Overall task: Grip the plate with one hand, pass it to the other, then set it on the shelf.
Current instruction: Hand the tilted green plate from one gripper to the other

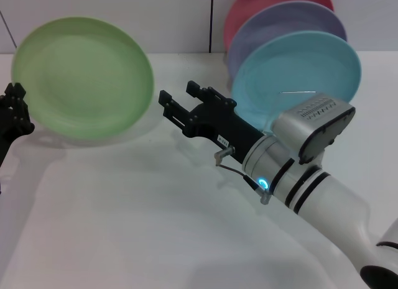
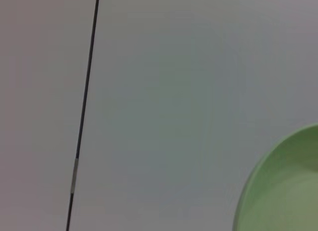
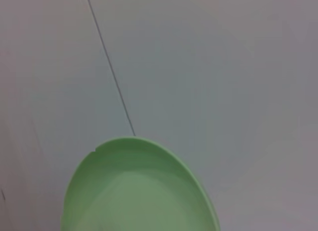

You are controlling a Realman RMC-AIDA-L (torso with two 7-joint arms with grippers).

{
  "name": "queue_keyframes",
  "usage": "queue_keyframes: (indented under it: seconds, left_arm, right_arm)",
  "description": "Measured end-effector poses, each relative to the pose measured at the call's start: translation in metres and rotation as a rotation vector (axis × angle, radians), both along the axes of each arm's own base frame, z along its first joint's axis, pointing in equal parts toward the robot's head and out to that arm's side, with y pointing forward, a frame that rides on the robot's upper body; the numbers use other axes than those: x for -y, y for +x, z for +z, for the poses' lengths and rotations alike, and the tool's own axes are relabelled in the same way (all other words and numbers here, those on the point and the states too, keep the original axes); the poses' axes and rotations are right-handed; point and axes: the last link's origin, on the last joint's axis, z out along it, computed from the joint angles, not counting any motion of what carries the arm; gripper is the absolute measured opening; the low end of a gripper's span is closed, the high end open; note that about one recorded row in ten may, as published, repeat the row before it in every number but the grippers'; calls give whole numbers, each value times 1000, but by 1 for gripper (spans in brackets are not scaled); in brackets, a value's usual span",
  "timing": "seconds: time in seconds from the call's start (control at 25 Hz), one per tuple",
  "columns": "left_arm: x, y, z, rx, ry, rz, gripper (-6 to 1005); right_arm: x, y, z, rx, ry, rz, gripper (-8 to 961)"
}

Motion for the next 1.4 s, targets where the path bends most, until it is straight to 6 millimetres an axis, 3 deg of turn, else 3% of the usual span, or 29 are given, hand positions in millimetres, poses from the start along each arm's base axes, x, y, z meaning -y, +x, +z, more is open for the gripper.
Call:
queue_keyframes:
  seconds: [0.48, 1.4]
  left_arm:
    - [2, -4, -1, -13, 27, 41, 68]
    - [9, 0, -6, -14, 7, 1, 75]
  right_arm:
    - [-9, -4, -6, 27, -32, -51, 649]
    - [-26, -18, -9, 78, -54, -44, 481]
